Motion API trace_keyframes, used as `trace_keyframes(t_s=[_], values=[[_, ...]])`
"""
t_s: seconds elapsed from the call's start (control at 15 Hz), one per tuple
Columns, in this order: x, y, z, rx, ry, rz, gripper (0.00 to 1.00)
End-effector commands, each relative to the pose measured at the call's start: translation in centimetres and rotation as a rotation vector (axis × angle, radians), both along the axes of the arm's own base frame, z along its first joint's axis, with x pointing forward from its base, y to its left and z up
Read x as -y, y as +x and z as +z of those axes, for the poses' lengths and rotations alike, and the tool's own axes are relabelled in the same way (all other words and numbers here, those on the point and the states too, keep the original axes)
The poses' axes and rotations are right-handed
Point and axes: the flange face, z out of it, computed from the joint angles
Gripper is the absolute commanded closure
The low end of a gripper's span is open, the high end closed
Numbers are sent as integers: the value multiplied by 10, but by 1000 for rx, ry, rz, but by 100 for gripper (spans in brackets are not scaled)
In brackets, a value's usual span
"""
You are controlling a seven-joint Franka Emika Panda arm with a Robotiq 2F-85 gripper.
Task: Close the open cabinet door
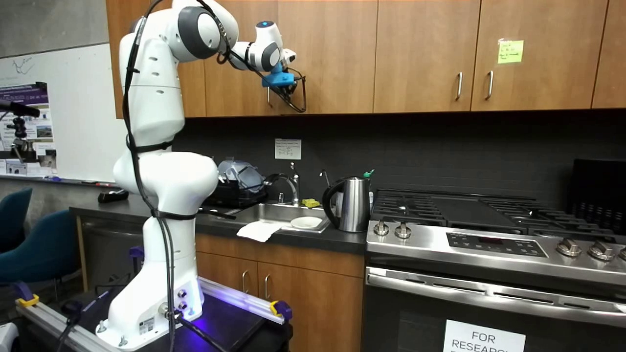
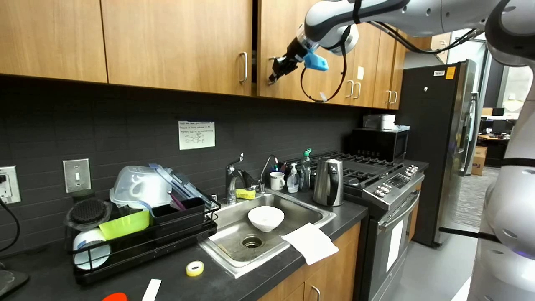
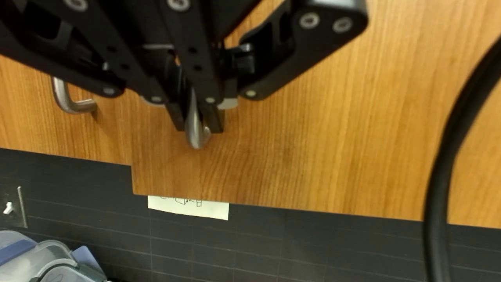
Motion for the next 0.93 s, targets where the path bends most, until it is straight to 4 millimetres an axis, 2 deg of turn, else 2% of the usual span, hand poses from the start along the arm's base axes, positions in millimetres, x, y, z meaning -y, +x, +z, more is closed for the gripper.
trace_keyframes(t_s=[0.0, 0.87], values=[[0, 7, 9, -14, -27, 29, 97], [-5, 28, 11, -46, -35, 37, 97]])
